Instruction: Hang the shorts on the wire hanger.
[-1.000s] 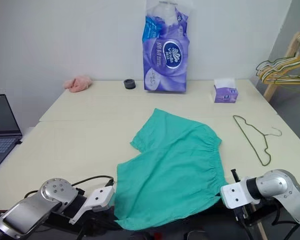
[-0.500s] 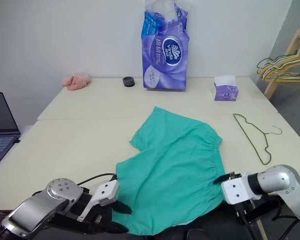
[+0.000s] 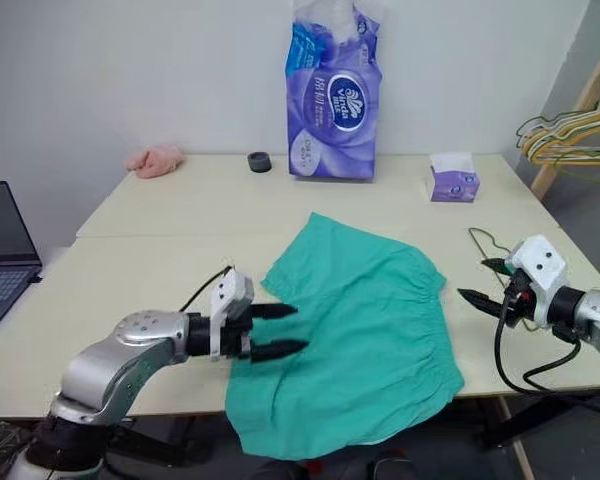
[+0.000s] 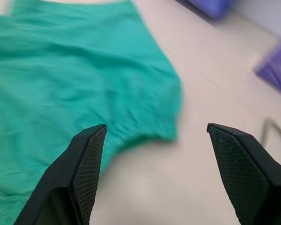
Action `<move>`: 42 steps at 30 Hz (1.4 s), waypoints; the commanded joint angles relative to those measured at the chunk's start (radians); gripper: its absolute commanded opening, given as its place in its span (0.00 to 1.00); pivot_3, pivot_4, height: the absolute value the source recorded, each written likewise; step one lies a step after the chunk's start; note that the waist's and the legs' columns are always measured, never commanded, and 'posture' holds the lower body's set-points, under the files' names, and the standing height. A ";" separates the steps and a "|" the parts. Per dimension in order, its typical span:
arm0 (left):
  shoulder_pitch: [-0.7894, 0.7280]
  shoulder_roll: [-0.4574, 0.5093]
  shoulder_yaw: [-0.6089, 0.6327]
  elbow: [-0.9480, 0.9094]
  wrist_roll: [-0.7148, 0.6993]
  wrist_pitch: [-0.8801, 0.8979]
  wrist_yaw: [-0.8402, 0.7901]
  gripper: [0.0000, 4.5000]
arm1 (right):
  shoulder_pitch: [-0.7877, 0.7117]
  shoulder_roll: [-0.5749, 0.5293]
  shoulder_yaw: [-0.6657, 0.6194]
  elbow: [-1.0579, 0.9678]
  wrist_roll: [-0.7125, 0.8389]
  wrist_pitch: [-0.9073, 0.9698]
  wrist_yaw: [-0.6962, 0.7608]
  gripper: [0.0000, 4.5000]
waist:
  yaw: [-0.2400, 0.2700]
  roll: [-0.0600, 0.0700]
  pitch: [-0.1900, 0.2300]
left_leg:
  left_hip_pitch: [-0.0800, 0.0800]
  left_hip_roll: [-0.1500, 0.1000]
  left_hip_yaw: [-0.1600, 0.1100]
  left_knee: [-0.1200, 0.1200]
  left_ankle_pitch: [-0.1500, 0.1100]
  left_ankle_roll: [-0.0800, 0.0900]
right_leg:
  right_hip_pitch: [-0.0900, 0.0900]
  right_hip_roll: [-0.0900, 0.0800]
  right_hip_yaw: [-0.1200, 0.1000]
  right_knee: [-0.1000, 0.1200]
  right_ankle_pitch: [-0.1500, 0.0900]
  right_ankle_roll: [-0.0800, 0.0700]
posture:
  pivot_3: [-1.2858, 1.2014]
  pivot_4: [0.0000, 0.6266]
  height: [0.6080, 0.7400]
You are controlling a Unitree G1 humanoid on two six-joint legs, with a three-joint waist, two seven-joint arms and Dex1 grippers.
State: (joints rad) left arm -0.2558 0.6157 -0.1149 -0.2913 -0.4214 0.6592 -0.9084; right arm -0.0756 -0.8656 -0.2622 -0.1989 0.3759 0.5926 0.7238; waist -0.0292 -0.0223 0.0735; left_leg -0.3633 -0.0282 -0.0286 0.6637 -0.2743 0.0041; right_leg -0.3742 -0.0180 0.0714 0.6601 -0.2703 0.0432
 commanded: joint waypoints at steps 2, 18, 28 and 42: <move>-0.079 -0.029 -0.033 0.011 0.059 -0.068 0.033 0.88 | -0.079 0.076 -0.092 0.082 -0.038 0.123 -0.227 0.81 | -0.006 0.001 0.000 | 0.000 0.000 0.002 0.000 0.000 0.000 | -0.001 0.000 0.001 0.000 0.001 -0.001 | 0.49 0.07 1.00; -0.171 -0.023 -0.113 -0.009 0.048 -0.083 -0.101 0.89 | -0.333 0.075 0.045 0.614 -0.178 0.126 -0.259 0.99 | -0.032 0.003 0.001 | -0.001 0.000 0.005 -0.001 0.000 0.000 | -0.002 0.004 0.001 -0.001 0.001 0.001 | 0.49 0.08 1.00; -0.193 -0.038 -0.137 -0.009 0.065 -0.102 -0.103 0.89 | -0.481 0.065 0.103 0.927 -0.226 0.104 -0.182 0.99 | -0.039 0.003 0.001 | -0.001 0.000 0.004 -0.001 0.000 0.000 | -0.002 0.008 0.002 -0.001 0.001 0.001 | 0.49 0.08 1.00; -0.181 -0.063 -0.130 -0.016 0.063 -0.089 -0.085 0.89 | -0.406 0.081 0.082 0.991 -0.224 0.164 -0.146 0.03 | -0.028 -0.006 -0.004 | 0.000 0.001 -0.001 -0.001 0.000 0.000 | 0.003 0.008 0.001 -0.004 0.001 0.001 | 0.49 0.09 1.00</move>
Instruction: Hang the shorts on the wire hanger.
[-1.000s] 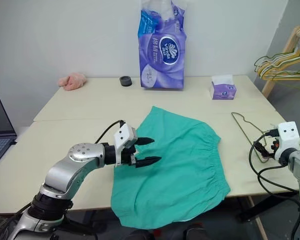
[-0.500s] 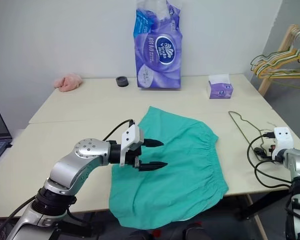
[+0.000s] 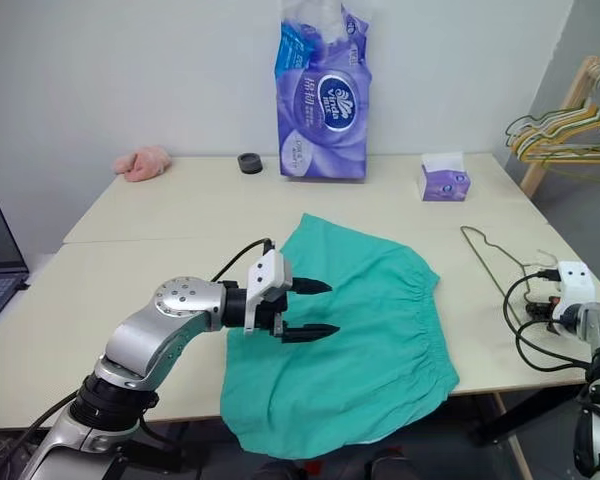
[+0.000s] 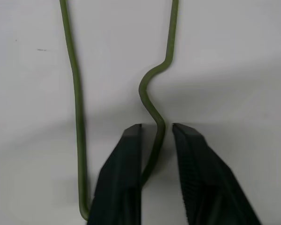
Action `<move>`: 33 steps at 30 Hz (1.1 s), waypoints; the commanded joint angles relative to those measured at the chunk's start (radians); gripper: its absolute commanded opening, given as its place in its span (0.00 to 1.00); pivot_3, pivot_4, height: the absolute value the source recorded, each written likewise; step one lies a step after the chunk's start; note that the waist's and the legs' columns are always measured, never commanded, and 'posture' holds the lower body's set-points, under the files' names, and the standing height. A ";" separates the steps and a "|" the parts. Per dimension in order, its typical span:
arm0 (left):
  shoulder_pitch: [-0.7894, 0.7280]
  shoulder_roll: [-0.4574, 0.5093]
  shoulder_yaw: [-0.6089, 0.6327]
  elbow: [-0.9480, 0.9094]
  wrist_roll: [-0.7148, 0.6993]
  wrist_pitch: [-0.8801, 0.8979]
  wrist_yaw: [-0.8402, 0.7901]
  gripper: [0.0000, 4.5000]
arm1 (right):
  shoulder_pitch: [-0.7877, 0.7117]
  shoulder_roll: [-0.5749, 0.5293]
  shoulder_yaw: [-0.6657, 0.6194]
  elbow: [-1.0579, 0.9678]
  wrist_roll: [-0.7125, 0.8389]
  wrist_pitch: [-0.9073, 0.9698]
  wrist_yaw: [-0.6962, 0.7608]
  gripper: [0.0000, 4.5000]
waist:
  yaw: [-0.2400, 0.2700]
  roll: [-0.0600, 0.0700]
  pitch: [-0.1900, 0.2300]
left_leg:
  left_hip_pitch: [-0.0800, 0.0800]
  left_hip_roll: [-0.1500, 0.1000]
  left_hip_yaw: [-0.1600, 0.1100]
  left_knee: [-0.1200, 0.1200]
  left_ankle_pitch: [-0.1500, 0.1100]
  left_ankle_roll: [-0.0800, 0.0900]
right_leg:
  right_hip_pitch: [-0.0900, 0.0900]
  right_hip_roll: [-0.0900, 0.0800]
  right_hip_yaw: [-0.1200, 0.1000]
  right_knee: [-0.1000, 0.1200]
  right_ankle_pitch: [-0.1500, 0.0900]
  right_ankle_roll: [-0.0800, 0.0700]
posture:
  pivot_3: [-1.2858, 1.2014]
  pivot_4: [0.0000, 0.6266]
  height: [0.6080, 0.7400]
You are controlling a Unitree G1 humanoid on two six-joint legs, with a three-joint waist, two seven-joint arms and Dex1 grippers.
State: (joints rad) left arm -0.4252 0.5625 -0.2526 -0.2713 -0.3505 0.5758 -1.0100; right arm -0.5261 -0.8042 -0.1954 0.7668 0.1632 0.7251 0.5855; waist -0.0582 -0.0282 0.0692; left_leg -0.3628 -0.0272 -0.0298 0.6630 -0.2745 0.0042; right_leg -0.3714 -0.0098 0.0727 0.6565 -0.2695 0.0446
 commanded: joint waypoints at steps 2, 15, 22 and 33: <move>-0.020 -0.025 0.016 -0.024 -0.009 0.005 0.038 0.89 | 0.063 0.027 -0.009 -0.011 -0.006 0.024 -0.039 0.01 | 0.002 -0.001 -0.001 | 0.000 0.000 0.000 0.000 0.000 0.000 | 0.000 0.000 0.000 0.000 0.000 0.000 | 0.49 0.09 1.00; -0.124 -0.077 0.116 0.195 0.033 -0.029 0.181 1.00 | 0.196 -0.019 -0.079 -0.538 -0.006 -0.061 -0.090 0.00 | -0.004 0.012 0.006 | -0.002 0.000 0.003 0.000 0.000 0.000 | -0.004 0.000 0.000 0.000 0.000 0.001 | 0.48 0.07 1.00; -0.276 -0.080 0.242 0.451 0.012 -0.053 0.225 1.00 | 0.327 0.013 -0.052 -0.916 -0.014 -0.096 -0.083 0.00 | -0.015 0.011 0.006 | -0.003 0.002 0.002 -0.001 -0.001 -0.001 | -0.006 0.000 0.000 0.001 0.000 0.001 | 0.48 0.07 1.00; -0.333 0.071 0.168 0.645 0.022 -0.048 -0.145 1.00 | 0.406 0.036 0.156 -1.109 -0.180 -0.463 -0.076 0.00 | -0.031 0.011 0.007 | -0.006 0.003 0.004 -0.001 -0.002 -0.004 | -0.011 0.001 0.001 0.002 0.000 0.002 | 0.47 0.07 1.00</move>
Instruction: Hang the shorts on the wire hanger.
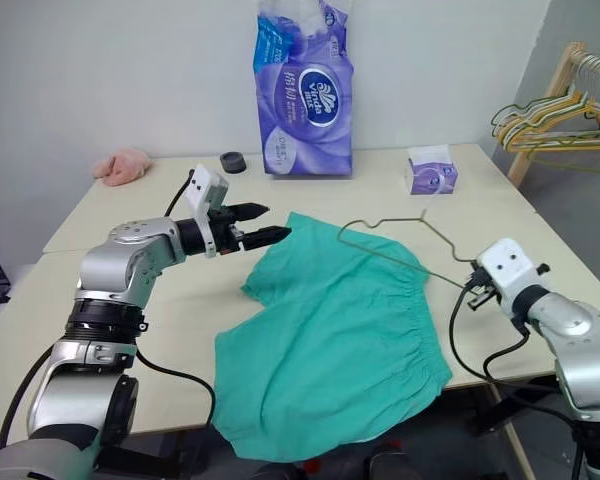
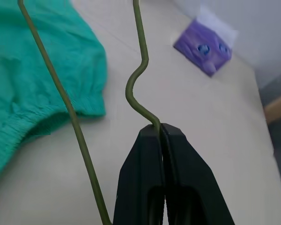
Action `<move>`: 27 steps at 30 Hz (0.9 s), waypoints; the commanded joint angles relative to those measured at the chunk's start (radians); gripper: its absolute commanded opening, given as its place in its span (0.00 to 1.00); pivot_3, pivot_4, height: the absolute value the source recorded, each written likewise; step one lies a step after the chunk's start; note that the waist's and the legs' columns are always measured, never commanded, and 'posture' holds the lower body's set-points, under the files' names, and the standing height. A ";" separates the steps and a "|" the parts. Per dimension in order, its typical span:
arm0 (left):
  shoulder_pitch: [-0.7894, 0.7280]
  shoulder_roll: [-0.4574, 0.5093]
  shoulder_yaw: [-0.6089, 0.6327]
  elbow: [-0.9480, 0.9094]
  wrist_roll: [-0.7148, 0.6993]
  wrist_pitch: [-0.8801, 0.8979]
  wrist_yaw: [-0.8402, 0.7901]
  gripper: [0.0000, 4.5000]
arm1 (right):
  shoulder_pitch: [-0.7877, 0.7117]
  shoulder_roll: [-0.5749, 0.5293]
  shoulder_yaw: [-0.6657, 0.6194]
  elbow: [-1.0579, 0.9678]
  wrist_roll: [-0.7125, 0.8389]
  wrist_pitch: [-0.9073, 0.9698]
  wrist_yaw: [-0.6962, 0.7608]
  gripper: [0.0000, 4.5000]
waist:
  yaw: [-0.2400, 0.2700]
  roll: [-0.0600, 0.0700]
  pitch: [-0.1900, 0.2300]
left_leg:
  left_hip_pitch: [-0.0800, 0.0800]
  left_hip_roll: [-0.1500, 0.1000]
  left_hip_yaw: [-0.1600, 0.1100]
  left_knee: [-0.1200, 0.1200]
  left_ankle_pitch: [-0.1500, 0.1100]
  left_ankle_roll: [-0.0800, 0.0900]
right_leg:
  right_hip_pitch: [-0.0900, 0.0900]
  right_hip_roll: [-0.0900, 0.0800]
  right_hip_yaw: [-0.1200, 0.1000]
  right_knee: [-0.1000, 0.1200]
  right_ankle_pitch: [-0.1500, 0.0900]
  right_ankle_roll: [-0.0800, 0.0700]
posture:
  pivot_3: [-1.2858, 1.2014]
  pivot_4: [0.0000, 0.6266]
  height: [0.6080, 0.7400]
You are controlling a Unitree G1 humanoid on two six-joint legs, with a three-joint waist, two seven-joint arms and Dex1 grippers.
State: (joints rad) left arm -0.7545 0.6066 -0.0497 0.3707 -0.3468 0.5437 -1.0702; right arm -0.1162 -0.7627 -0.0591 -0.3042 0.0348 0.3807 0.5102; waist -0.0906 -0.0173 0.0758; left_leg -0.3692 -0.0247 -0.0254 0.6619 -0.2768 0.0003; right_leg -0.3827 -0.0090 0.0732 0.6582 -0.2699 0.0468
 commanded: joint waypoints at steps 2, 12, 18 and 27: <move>-0.003 0.034 -0.051 0.024 0.040 -0.043 -0.104 1.00 | -0.006 -0.007 0.037 -0.032 -0.088 -0.198 -0.005 0.00 | 0.003 0.000 0.000 | -0.003 0.000 0.000 0.001 0.000 0.000 | -0.003 0.000 0.000 0.001 0.000 0.000 | 0.47 0.06 1.00; 0.032 0.030 -0.108 0.051 0.123 -0.132 -0.156 1.00 | -0.039 -0.004 0.087 0.011 -0.201 -0.514 0.005 0.00 | 0.006 0.000 0.000 | -0.009 0.000 -0.002 0.003 0.000 0.000 | -0.007 -0.003 -0.001 0.001 0.003 -0.005 | 0.47 0.06 1.00; 0.100 0.033 -0.144 -0.042 0.103 -0.073 -0.236 1.00 | -0.077 0.015 0.102 0.033 -0.232 -0.586 0.005 0.00 | 0.002 0.000 0.000 | -0.008 0.000 -0.002 0.003 0.000 0.000 | -0.007 -0.002 -0.001 0.003 0.003 -0.006 | 0.47 0.06 1.00; 0.119 -0.019 -0.156 -0.096 0.092 -0.040 -0.230 1.00 | -0.096 0.053 0.127 0.036 -0.249 -0.654 0.012 0.00 | 0.006 -0.001 0.000 | -0.008 0.000 -0.002 0.005 0.000 0.000 | -0.007 -0.001 -0.001 0.005 0.003 -0.006 | 0.47 0.07 1.00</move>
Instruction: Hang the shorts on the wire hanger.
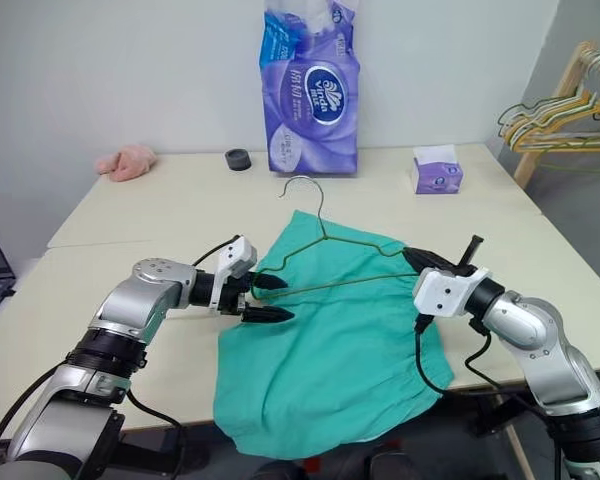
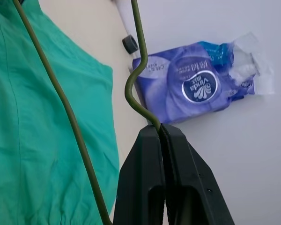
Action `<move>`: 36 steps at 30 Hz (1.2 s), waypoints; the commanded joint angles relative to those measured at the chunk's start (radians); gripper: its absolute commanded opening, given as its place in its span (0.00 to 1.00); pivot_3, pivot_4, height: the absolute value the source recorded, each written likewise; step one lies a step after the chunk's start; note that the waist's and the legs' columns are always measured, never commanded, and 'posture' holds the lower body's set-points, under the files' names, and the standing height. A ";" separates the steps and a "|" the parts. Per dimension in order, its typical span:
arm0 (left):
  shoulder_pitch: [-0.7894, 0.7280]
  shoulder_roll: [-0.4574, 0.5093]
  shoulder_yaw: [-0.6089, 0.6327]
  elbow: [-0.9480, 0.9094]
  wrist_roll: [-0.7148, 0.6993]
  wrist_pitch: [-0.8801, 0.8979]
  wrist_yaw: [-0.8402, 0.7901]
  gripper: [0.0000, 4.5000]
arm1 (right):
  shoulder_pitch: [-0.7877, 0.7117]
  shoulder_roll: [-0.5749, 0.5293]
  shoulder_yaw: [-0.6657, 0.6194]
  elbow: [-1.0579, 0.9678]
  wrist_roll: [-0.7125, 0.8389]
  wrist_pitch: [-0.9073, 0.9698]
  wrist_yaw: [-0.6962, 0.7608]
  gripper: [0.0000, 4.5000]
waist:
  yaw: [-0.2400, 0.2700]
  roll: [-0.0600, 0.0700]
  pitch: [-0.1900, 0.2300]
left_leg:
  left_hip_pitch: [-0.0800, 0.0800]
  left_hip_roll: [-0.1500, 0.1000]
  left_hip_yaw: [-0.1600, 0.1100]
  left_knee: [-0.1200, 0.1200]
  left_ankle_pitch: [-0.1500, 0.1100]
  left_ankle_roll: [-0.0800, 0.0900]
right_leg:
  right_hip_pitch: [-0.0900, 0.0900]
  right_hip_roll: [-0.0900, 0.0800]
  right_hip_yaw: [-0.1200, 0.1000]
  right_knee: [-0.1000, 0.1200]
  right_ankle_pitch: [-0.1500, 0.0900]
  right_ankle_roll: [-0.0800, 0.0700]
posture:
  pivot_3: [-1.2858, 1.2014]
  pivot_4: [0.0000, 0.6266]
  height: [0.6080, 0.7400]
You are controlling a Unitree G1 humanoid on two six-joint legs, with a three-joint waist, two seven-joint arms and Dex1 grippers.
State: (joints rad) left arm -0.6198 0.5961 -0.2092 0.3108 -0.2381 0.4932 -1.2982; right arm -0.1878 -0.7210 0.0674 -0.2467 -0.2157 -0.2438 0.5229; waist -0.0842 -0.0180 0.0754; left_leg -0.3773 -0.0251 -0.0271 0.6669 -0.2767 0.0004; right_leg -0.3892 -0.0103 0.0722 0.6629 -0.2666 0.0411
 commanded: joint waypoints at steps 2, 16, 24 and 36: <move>-0.017 -0.014 0.007 -0.036 -0.020 0.020 -0.005 0.91 | -0.024 0.016 0.002 -0.023 -0.002 -0.036 0.001 0.00 | -0.002 0.000 0.000 | 0.000 0.000 0.000 0.000 0.000 0.000 | 0.000 0.000 0.000 0.000 0.000 0.000 | 0.47 0.07 1.00; 0.021 0.009 -0.001 -0.113 -0.044 0.083 -0.055 0.10 | -0.016 0.027 0.011 -0.028 -0.006 -0.073 0.031 0.00 | -0.004 0.000 0.000 | 0.001 0.000 0.000 0.000 0.000 0.000 | 0.000 0.002 0.000 0.001 0.000 0.000 | 0.47 0.07 1.00; 0.038 0.002 0.005 -0.142 -0.036 0.086 -0.008 0.00 | -0.007 -0.028 0.006 -0.006 -0.031 -0.161 0.052 0.38 | -0.004 0.000 0.000 | 0.001 0.001 0.000 0.000 0.000 0.000 | 0.000 0.002 0.000 0.002 0.000 0.000 | 0.47 0.07 1.00; 0.085 0.082 -0.076 -0.219 0.051 -0.102 -0.041 0.00 | 0.016 -0.105 -0.087 -0.181 0.323 0.419 0.287 0.89 | -0.006 0.000 0.000 | 0.002 0.001 0.000 0.000 0.000 0.000 | 0.001 0.000 0.001 0.002 0.000 -0.001 | 0.46 0.08 1.00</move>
State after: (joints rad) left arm -0.5430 0.6446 -0.2660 0.1502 -0.2129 0.4560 -1.3001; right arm -0.1444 -0.7982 0.0259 -0.3506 0.0130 0.0264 0.7648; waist -0.0900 -0.0176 0.0753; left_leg -0.3747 -0.0242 -0.0273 0.6665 -0.2766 0.0004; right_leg -0.3884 -0.0102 0.0729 0.6647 -0.2664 0.0404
